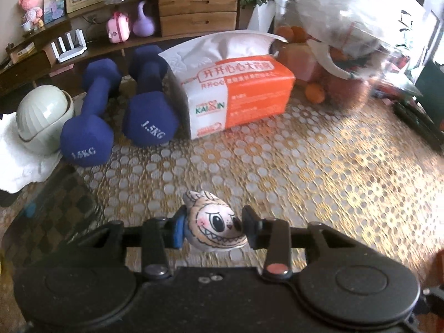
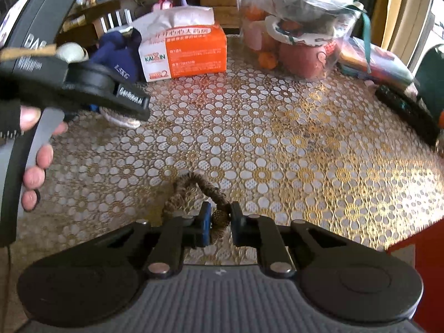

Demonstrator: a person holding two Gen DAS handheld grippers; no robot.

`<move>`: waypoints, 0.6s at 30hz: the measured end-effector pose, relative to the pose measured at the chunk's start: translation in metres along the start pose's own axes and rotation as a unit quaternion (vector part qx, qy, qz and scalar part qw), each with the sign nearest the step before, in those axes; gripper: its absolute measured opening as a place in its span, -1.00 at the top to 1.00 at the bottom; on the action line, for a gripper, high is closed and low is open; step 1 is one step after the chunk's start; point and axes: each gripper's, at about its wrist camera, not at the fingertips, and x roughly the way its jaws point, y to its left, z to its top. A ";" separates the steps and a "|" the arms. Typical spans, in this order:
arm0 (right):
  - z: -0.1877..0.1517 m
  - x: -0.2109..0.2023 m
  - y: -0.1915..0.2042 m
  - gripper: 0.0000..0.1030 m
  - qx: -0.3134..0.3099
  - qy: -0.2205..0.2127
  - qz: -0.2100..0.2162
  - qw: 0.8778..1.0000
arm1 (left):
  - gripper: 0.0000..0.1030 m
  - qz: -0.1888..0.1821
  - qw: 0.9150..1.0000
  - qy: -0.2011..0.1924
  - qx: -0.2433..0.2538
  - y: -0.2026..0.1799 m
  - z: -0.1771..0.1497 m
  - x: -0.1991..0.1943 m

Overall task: Organize objects
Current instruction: 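Grasp the white cartoon-face toy with the left tool while the right tool grasps the brown braided bracelet, then carry the cartoon toy and braided bracelet with both tools over the shoebox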

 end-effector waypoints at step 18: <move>-0.053 -0.107 -0.015 0.73 0.017 -0.031 0.021 0.999 | 0.24 -0.106 0.993 -0.022 0.040 -0.043 -0.059 -0.115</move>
